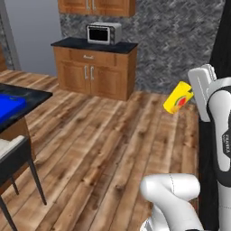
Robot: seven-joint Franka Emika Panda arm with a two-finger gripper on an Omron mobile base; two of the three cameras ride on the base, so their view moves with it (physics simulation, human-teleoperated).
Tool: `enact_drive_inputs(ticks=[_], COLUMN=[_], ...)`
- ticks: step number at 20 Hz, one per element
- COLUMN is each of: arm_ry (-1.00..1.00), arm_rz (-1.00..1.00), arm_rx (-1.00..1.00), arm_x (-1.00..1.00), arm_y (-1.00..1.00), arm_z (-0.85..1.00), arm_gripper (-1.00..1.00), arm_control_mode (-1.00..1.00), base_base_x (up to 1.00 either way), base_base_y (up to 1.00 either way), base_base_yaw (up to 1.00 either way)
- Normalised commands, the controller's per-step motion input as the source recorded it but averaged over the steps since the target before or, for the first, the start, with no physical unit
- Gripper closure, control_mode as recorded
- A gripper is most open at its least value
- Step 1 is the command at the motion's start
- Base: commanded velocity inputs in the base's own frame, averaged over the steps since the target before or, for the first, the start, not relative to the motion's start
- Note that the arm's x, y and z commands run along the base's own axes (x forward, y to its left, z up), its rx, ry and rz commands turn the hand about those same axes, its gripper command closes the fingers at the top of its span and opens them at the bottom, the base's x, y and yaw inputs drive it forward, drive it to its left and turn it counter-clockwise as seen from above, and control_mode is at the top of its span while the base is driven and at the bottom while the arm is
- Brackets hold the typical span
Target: There is a tray on the dining counter. Grab the cup, mug, and pitcher and place them on the tray. The pitcher may be placed next to the tray if it cannot fit the tray.
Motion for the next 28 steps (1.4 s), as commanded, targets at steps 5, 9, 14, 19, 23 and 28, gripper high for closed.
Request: enact_drive_inputs(ticks=[5,9,14,19,23,28], arm_ry=[0.00,0.00,0.00,0.00,0.00,0.00], arm_rz=[0.00,0.00,0.00,0.00,0.00,0.00], arm_rx=[0.00,0.00,0.00,0.00,0.00,0.00], arm_x=[0.00,0.00,0.00,0.00,0.00,0.00], arm_y=[0.00,0.00,0.00,0.00,0.00,0.00], arm_z=[0.00,0.00,0.00,0.00,0.00,0.00], arm_gripper=[1.00,1.00,1.00,1.00,1.00,1.00], arm_control_mode=[1.00,1.00,1.00,1.00,1.00,1.00], base_base_x=[0.75,0.71,0.63,0.69,0.62,0.57], base_base_y=[-0.33,-0.32,-0.28,-0.26,-0.24,-0.33], base_base_yaw=[0.41,0.44,0.53,0.57,0.57,0.54])
